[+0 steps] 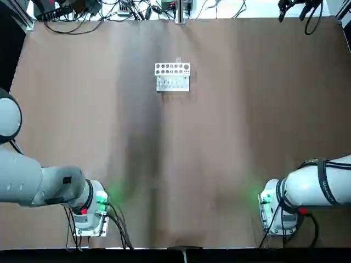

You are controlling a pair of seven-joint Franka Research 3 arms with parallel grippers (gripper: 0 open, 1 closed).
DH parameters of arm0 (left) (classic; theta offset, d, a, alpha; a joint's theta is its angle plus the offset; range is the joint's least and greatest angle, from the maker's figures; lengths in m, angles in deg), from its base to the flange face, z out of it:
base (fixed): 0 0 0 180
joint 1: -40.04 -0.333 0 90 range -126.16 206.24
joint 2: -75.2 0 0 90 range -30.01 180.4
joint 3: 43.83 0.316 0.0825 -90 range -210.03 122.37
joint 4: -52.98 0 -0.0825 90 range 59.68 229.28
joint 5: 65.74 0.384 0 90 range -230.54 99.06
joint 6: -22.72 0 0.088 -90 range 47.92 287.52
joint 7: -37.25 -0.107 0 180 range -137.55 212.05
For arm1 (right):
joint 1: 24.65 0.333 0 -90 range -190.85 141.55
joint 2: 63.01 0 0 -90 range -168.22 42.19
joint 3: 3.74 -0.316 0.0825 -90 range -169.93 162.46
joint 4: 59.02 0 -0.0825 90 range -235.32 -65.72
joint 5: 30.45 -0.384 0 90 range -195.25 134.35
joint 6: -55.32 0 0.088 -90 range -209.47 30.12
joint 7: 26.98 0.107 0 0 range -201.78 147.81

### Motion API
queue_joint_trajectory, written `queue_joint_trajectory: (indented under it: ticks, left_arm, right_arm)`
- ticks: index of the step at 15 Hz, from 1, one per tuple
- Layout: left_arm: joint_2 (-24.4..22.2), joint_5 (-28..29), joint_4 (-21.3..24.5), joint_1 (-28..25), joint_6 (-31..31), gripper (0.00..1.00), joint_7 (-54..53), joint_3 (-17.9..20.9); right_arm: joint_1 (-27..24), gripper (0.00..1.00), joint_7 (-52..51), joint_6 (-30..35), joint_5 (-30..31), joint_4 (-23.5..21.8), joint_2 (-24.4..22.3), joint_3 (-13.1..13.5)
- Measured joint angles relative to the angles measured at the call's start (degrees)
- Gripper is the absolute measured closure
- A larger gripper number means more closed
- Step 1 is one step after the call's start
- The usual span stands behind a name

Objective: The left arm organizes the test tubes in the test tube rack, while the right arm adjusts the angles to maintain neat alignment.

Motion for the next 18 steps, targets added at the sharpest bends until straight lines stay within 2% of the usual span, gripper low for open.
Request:
queue_joint_trajectory:
  ticks: [7, 9, 12, 18]
  left_arm:
    - [0.89, -0.41, 0.1, 0.4, 0.76, 0.0, 0.11, -0.15]
    - [1.44, -3.49, 0.2, 1.37, 0.81, 0.0, 0.98, -0.35]
    - [4.12, -6.37, 0.56, 3.89, 0.92, 0.0, 5.73, -0.83]
    - [10.69, -6.72, 0.55, 12.44, 5.23, 0.0, 17.41, -1.63]
  right_arm:
    - [0.0, 0.0, 0.0, 0.0, 0.0, 0.0, 0.0, 0.01]
    - [0.0, 0.0, 0.0, 0.0, 0.0, 0.0, 0.0, 0.02]
    - [0.0, 0.0, 0.0, 0.0, 0.0, 0.0, 0.0, 0.02]
    - [0.0, 0.0, 0.0, 0.0, 0.0, 0.0, 0.0, 0.02]
